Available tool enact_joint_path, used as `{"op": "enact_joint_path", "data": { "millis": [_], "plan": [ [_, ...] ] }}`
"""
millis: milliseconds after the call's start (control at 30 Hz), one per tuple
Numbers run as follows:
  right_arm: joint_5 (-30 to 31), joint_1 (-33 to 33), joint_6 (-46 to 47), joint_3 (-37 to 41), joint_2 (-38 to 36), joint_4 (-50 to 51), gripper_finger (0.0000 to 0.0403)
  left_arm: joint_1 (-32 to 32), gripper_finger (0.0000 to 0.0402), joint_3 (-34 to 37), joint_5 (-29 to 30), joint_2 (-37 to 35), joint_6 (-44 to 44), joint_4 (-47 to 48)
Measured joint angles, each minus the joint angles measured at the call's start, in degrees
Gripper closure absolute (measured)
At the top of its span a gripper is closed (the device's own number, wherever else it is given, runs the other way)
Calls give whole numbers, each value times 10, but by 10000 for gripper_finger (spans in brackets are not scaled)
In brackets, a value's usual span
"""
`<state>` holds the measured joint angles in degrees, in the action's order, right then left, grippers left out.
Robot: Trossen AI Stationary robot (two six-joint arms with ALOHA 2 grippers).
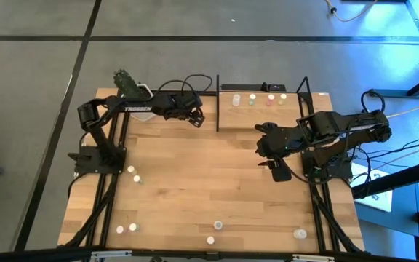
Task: Pick and place medicine bottles onto shelf by color
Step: Put the top yellow pill bottle on the shelf aligned with the other yellow pill bottle
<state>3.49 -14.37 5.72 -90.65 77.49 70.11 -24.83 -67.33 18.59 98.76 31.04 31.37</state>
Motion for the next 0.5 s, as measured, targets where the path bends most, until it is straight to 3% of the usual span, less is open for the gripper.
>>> {"op": "enact_joint_path", "data": {
  "millis": [500],
  "plan": [
    [0, 0, 2, 0, 0, 0, 194, 2, 166, 0, 30, 41, 3, -15]
  ]
}}
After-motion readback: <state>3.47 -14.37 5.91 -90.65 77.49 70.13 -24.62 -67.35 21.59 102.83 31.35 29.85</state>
